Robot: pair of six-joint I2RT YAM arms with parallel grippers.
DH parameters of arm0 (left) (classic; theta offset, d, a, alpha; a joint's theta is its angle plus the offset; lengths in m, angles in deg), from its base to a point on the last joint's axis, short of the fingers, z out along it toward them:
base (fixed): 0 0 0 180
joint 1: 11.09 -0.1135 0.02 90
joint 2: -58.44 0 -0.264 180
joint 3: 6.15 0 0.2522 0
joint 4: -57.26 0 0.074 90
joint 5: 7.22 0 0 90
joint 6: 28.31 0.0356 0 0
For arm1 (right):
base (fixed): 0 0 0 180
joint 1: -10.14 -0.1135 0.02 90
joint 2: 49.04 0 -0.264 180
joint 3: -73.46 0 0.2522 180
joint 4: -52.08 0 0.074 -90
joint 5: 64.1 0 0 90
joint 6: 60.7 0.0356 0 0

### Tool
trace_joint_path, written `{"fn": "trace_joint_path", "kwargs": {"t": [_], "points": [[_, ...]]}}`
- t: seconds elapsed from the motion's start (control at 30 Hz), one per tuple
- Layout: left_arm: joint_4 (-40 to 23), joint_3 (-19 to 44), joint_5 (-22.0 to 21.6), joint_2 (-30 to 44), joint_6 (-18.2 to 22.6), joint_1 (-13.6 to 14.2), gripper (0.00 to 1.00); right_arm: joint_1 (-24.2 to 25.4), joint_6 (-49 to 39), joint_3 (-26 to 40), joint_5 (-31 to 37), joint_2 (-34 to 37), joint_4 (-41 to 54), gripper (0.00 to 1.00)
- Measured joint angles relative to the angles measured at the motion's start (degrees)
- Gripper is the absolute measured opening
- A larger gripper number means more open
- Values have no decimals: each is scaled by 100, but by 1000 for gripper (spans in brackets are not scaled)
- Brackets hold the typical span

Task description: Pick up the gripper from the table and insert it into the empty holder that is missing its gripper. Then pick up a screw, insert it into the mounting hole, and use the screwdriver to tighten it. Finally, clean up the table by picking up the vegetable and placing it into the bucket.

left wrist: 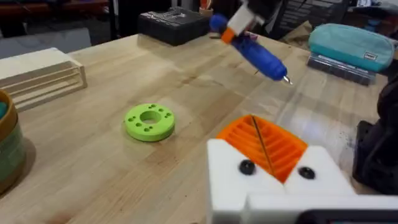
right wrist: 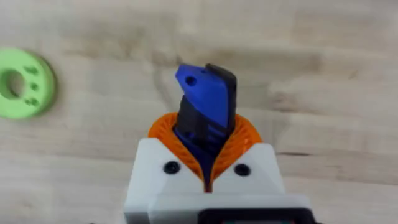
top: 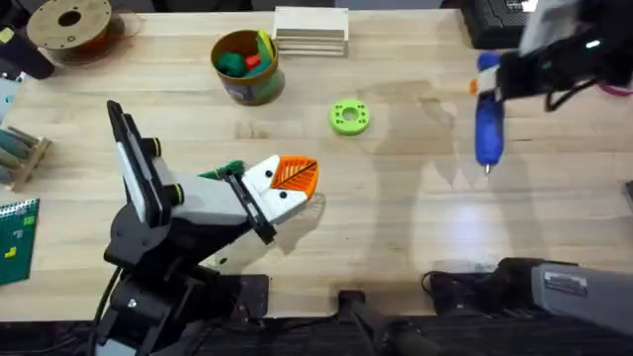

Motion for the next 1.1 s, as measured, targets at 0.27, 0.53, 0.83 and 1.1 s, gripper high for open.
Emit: {"fn": "trace_joint_path", "kwargs": {"t": [0.27, 0.53, 0.83, 1.1], "points": [[-1, 0, 0, 0, 1, 0, 4, -2, 520, -53, 87, -1490, -433, 29], [-1, 0, -1, 0, 1, 0, 4, -305, 1368, -1845, -423, -3075, -2762, 29], [-1, 0, -2, 0, 1, 0, 4, -1964, 2197, -2530, -1578, -3259, -4973, 29], [0, 0, 0, 0, 0, 0, 4, -3433, 2322, -2550, -1855, -2586, -7323, 29]]}}
